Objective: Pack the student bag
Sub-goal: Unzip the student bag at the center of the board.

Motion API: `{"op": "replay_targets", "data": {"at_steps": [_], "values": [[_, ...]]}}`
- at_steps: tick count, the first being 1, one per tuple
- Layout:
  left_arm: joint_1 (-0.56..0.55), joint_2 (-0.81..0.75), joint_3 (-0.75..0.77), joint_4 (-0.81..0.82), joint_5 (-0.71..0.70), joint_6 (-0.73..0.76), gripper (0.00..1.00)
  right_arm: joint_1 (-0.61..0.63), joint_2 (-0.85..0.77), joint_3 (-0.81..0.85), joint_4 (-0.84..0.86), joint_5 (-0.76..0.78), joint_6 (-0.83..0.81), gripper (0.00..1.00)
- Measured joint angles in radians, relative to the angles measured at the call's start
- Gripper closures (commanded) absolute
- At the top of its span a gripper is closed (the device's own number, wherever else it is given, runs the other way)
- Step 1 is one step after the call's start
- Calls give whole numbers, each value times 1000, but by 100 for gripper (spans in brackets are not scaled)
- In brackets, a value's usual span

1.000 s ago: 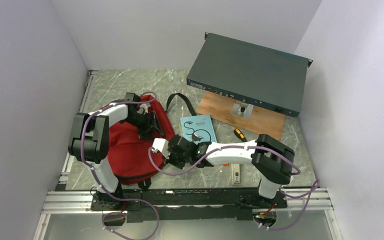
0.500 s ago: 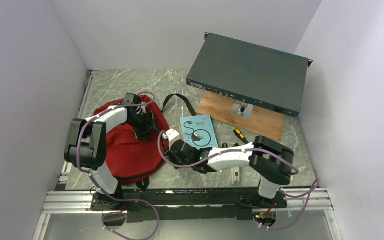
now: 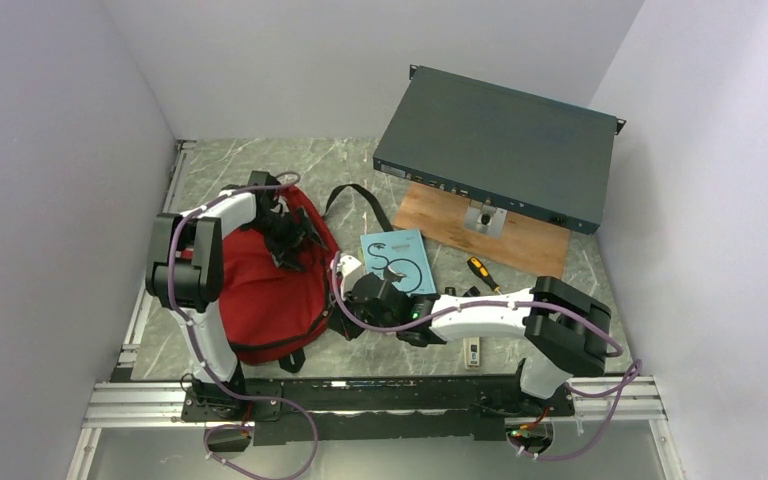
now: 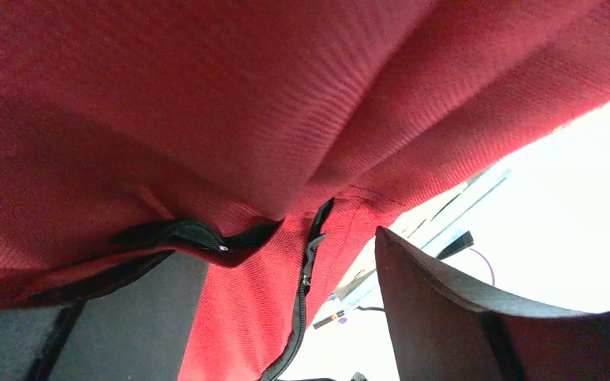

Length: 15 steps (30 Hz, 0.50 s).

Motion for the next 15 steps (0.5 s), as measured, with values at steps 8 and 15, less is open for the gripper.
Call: {"op": "replay_targets", "data": {"at_steps": [8, 15], "values": [[10, -302, -63, 24, -105, 189, 0, -20, 2, -2, 12, -145, -25, 64], [16, -917, -249, -14, -184, 275, 0, -32, -27, -30, 45, -204, 43, 33]]}}
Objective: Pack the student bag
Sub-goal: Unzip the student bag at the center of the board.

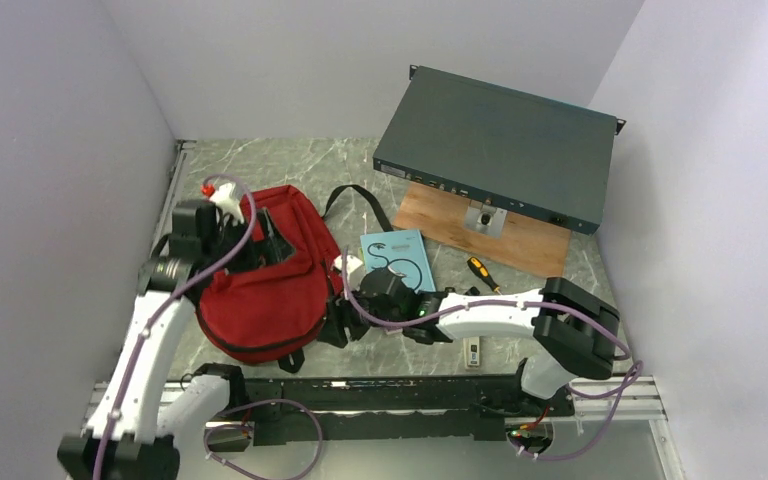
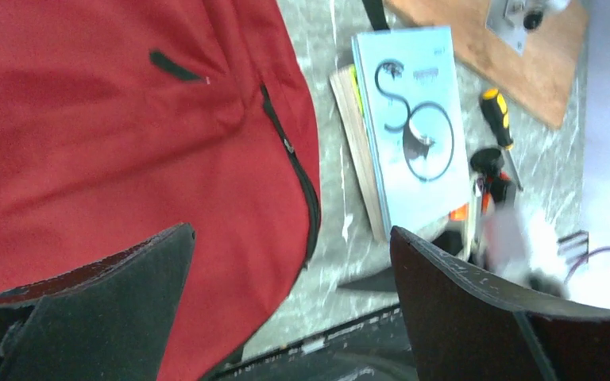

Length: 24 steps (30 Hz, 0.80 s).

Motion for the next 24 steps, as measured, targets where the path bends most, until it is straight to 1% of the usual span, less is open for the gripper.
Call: {"op": "replay_targets", "data": {"at_steps": [2, 4, 6, 7, 9, 11, 13, 17, 19, 20, 23, 24], "values": [[-10, -121, -77, -14, 5, -9, 0, -24, -18, 1, -13, 21, 41, 31], [-29, -185, -140, -42, 8, -20, 4, -58, -30, 4, -27, 36, 86, 34], [-72, -227, -193, -79, 5, -44, 13, -100, -35, 10, -47, 55, 140, 37], [-92, -234, -207, -93, 5, -56, 19, -115, -35, 14, -57, 67, 161, 38], [-158, -257, -232, -115, -4, -98, 25, -146, -29, 29, -86, 99, 210, 42], [-241, -298, -250, -122, -42, -146, 26, -156, -3, 66, -118, 125, 256, 45], [-314, -359, -264, -123, -85, -191, 26, -156, 43, 115, -134, 136, 295, 46], [-379, -460, -307, -104, -127, -265, 23, -156, 152, 199, -148, 140, 362, 47], [-405, -462, -343, -79, -129, -304, 21, -156, 195, 219, -155, 140, 396, 49], [-437, -457, -372, -63, -140, -328, 20, -155, 214, 221, -159, 140, 417, 49], [-531, -450, -423, -46, -162, -380, 20, -150, 250, 221, -169, 140, 459, 57], [-561, -447, -432, -41, -175, -394, 21, -149, 259, 221, -171, 140, 472, 63]]}}
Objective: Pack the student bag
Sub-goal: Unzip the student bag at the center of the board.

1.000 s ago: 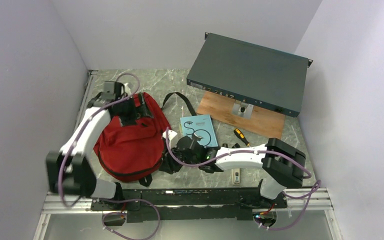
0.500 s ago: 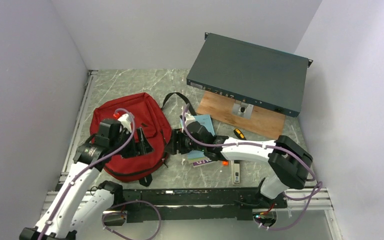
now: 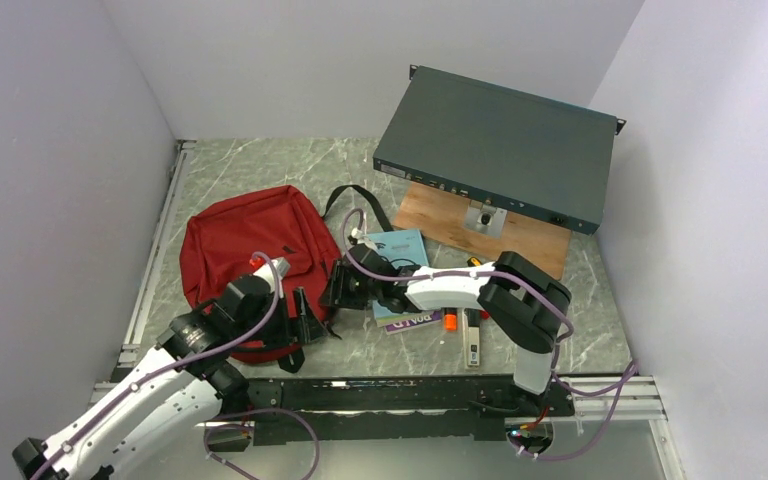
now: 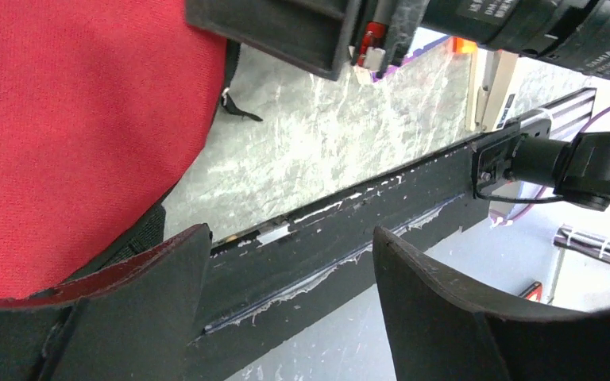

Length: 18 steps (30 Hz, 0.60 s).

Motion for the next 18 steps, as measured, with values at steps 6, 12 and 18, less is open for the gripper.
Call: {"op": "replay_targets", "data": {"at_steps": [6, 12, 18], "values": [[-173, 81, -5, 65, -111, -84, 26, 5, 10, 0, 12, -12, 43, 100], [-327, 154, -11, 95, -274, -165, 31, -5, 5, 32, -26, -29, 105, 100], [-361, 138, -63, 169, -384, -246, 36, -14, -65, 51, -50, -55, 211, 100]]}}
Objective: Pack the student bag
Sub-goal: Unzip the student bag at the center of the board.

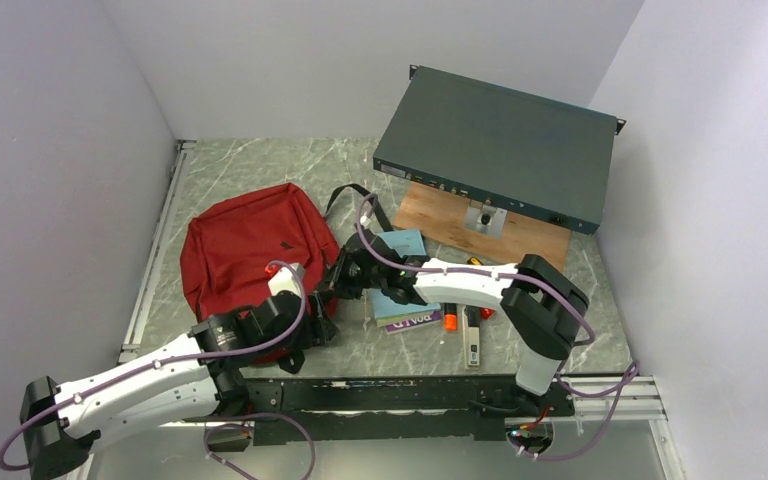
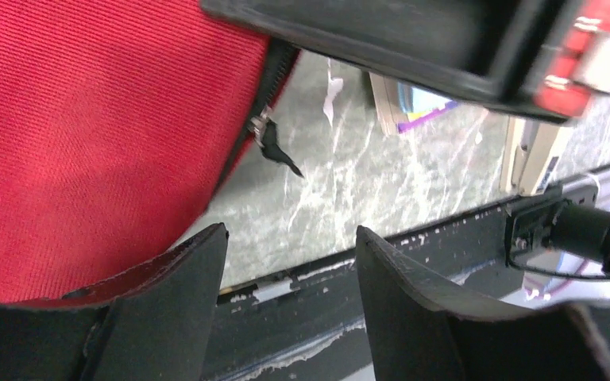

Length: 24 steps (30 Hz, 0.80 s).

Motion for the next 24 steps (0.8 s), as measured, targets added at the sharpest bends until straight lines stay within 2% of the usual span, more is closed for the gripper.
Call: {"op": "replay_targets", "data": {"at_steps": [12, 14, 17, 19, 24], "values": [[-8, 149, 16, 77, -146, -54, 48, -1, -44, -25, 12, 0, 215, 100], [-8, 171, 35, 77, -163, -57, 47, 1, -44, -25, 12, 9, 227, 100], [-10, 183, 52, 79, -187, -66, 35, 5, -44, -26, 14, 17, 243, 100], [-13, 181, 53, 89, -193, -71, 32, 8, -49, -34, 21, 21, 251, 100], [-21, 134, 32, 132, -200, -89, 42, 10, -72, -48, 25, 36, 266, 100]]}}
